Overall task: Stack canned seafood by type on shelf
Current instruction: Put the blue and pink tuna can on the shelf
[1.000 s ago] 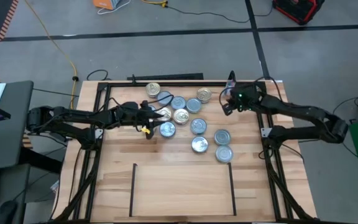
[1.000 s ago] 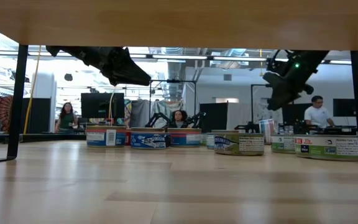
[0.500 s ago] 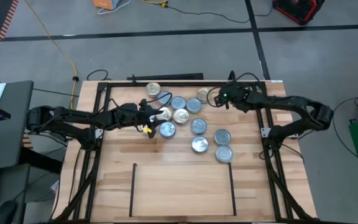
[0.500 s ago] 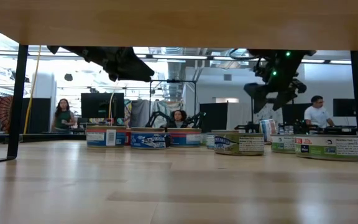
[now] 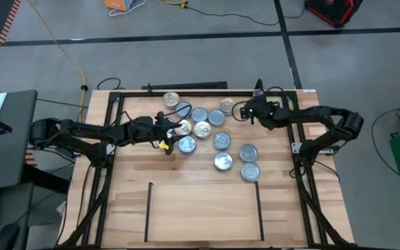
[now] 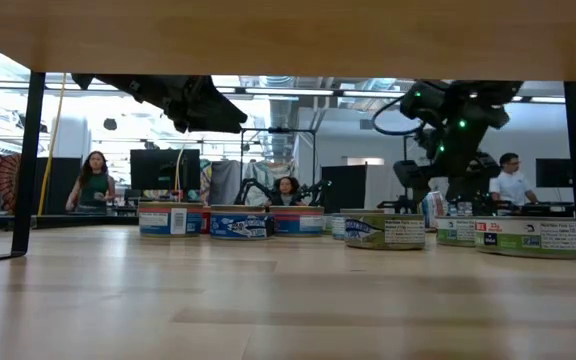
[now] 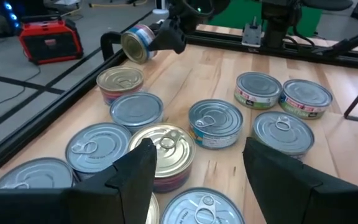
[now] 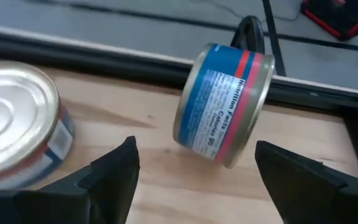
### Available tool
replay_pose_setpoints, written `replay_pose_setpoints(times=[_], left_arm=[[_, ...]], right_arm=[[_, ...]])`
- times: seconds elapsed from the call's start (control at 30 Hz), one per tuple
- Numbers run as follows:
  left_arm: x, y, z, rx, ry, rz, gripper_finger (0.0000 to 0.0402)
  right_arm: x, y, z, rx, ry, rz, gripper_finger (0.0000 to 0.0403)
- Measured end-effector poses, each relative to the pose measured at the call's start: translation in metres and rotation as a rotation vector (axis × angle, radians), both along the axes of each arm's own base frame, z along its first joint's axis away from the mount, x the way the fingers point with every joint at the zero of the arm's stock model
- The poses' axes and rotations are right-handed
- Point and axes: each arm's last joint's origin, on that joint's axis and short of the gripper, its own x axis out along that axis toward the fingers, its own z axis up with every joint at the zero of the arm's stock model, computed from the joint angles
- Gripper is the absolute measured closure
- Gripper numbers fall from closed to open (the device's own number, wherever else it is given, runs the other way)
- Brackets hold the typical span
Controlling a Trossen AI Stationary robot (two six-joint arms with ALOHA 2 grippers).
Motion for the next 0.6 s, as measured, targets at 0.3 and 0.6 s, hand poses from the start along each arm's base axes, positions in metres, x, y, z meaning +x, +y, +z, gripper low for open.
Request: replay_pose_setpoints(times=[0.3, 0.6], left_arm=[[0.0, 0.0, 0.001, 0.004, -0.014, 0.0, 0.017], [0.001, 0.0, 0.003, 0.012, -0.026, -0.008, 0.017]], right_arm=[[-0.023, -0.004, -0.018, -0.126, -0.133, -0.047, 0.0059], [-0.02, -0.006, -0.012, -0.208, -0.165, -0.006, 0.006]])
